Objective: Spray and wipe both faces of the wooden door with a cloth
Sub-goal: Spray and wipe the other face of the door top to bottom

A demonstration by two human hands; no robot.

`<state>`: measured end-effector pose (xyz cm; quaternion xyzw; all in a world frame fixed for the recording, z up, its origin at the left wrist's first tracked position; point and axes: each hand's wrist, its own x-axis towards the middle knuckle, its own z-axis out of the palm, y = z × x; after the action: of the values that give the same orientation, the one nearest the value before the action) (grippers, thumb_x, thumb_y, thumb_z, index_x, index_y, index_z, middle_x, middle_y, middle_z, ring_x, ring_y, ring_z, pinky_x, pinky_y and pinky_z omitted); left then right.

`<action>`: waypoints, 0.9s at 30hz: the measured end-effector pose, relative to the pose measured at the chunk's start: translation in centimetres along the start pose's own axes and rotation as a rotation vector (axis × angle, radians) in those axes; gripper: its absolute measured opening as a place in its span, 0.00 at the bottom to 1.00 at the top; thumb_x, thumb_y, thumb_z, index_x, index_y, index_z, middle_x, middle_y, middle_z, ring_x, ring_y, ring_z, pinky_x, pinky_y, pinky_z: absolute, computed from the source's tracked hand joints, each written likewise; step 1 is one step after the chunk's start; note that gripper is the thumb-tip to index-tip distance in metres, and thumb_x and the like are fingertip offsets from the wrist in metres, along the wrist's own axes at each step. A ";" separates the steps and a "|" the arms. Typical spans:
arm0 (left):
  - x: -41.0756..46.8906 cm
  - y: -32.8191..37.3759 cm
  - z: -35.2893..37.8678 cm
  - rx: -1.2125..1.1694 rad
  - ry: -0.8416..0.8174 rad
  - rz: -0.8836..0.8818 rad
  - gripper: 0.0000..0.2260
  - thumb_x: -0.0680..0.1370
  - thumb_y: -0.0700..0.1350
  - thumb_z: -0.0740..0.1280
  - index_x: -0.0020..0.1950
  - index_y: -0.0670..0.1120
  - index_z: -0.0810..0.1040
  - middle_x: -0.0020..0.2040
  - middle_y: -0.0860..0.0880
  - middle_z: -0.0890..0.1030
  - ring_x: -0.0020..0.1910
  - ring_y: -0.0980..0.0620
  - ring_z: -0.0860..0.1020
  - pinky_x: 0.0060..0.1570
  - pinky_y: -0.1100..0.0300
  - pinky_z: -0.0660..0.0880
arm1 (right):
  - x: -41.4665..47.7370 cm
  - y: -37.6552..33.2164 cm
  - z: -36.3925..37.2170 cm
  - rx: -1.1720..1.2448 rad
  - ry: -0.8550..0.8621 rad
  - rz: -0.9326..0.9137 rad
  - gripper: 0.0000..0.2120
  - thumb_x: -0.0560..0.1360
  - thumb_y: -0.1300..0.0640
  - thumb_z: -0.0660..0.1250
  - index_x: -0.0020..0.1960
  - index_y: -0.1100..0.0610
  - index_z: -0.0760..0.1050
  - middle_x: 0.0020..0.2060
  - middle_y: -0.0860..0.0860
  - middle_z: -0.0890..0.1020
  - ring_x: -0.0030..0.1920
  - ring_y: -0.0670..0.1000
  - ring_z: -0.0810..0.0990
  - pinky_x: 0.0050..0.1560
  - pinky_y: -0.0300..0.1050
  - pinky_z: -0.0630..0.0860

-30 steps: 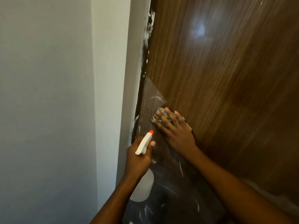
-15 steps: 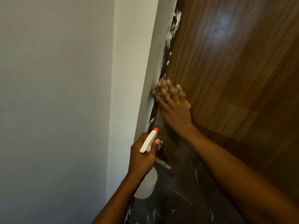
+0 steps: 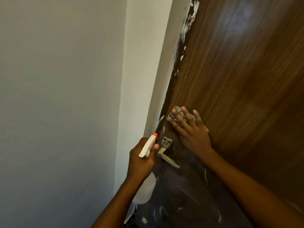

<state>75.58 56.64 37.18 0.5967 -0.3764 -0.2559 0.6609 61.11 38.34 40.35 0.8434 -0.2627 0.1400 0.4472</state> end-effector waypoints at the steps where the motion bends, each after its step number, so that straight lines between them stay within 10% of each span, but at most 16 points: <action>1: -0.2 -0.1 0.1 0.028 0.005 -0.017 0.11 0.73 0.49 0.69 0.52 0.55 0.71 0.50 0.54 0.78 0.46 0.55 0.78 0.52 0.61 0.75 | 0.8 -0.9 0.1 -0.006 -0.046 -0.024 0.30 0.83 0.46 0.50 0.83 0.50 0.47 0.82 0.56 0.45 0.81 0.62 0.41 0.78 0.62 0.37; 8: -2.4 -0.6 -0.7 0.106 0.056 -0.016 0.12 0.74 0.47 0.67 0.55 0.52 0.70 0.50 0.55 0.76 0.43 0.57 0.78 0.48 0.64 0.75 | 0.1 -4.2 1.1 -0.037 -0.321 -0.244 0.32 0.83 0.46 0.56 0.82 0.49 0.45 0.81 0.55 0.40 0.78 0.62 0.31 0.74 0.63 0.27; 13: -3.1 -1.7 -1.8 0.101 0.075 -0.025 0.09 0.74 0.49 0.68 0.52 0.55 0.72 0.47 0.57 0.78 0.44 0.56 0.80 0.47 0.64 0.77 | -3.2 -0.3 0.3 0.049 -0.050 -0.205 0.31 0.73 0.58 0.63 0.77 0.51 0.67 0.80 0.55 0.60 0.80 0.61 0.53 0.79 0.63 0.44; 23: -0.5 -3.3 -2.5 0.097 -0.023 -0.021 0.11 0.73 0.50 0.68 0.54 0.52 0.73 0.46 0.57 0.78 0.44 0.57 0.80 0.47 0.67 0.77 | 3.1 -5.2 1.2 -0.008 -0.327 -0.311 0.29 0.83 0.46 0.60 0.80 0.46 0.53 0.82 0.53 0.47 0.80 0.61 0.37 0.74 0.61 0.26; 27: -0.4 -5.2 -2.6 0.152 -0.100 -0.072 0.11 0.73 0.51 0.69 0.54 0.53 0.72 0.47 0.57 0.78 0.41 0.60 0.78 0.44 0.70 0.77 | -2.2 -1.8 1.0 -0.020 -0.134 -0.236 0.31 0.77 0.56 0.62 0.79 0.50 0.63 0.80 0.56 0.58 0.80 0.63 0.54 0.77 0.63 0.50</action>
<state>77.97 57.68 31.97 0.6448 -0.4056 -0.2798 0.5844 60.30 39.01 37.56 0.8714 -0.1924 0.0271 0.4504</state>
